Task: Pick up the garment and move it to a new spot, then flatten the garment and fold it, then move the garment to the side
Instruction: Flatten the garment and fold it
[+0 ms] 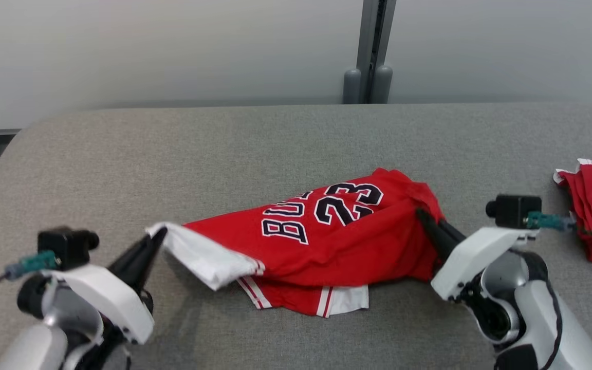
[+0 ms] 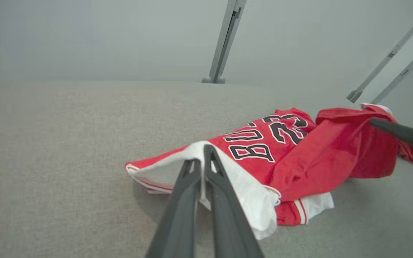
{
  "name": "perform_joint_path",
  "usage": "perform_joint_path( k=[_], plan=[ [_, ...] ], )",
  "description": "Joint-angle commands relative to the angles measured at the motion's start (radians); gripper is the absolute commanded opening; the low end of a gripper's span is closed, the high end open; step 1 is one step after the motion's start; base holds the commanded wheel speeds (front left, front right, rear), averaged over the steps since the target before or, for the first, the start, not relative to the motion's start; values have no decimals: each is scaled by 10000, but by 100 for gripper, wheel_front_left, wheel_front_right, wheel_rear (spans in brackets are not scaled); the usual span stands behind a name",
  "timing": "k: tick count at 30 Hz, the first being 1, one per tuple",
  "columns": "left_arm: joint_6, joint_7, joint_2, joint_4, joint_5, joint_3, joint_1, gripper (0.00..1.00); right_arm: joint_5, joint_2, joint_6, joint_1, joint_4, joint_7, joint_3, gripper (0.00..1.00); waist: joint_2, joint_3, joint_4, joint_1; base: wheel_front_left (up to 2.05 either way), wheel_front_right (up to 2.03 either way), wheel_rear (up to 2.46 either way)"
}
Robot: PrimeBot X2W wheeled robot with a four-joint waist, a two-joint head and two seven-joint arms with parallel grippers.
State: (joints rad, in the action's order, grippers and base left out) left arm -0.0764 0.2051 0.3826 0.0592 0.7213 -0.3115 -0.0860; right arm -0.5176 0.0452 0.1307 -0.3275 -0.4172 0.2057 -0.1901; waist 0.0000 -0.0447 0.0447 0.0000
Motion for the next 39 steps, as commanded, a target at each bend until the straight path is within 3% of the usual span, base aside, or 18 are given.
perform_joint_path(
  k=[1, 5, 9, 13, 19, 24, 31, 39],
  plan=[
    [-2, 149, 262, -287, -48, 246, -790, 0, -478, 90, 2, -410, 563, 343, 43, 0, 0, -418, -191, 0, 0, 0, 0],
    [-199, 653, 881, -176, -57, 627, -2895, 0, -1668, 88, 2, -1842, 1406, 870, 346, 0, 0, -1392, -522, 0, 0, 0, 0],
    [-316, 911, 1131, 327, -16, 682, -4397, 0, -1899, 126, 2, -3226, 1429, 944, 492, 0, 0, -2080, -714, 0, 0, 0, 0],
    [-449, 1155, 1523, 1288, -97, 622, -6528, 0, -2393, 102, 2, -5254, 1072, 712, 540, 0, 0, -3030, -961, 0, 0, 0, 0],
    [-541, 799, 1998, 2761, -436, 444, -10042, 0, -2551, 163, 2, -8505, -201, -548, 633, 0, 0, -4237, -1237, 0, 0, 0, 0],
    [-542, 382, 2133, 4075, -866, -280, -12923, 0, -2831, 125, 3, -11032, -1655, -1600, 769, 0, 0, -4970, -1227, 0, 0, 0, 0],
    [-546, -888, 1825, 6095, -1351, -1053, -15876, 0, -2924, 474, 2, -13791, -3329, -2897, 976, 0, 0, -5674, -1087, 0, 0, 0, 0],
    [-546, -1516, 1474, 7640, -721, -2133, -16891, 0, -3241, 604, 2, -14177, -4568, -3383, 119, 0, 0, -5650, -1108, 0, 0, 0, 0]
  ],
)
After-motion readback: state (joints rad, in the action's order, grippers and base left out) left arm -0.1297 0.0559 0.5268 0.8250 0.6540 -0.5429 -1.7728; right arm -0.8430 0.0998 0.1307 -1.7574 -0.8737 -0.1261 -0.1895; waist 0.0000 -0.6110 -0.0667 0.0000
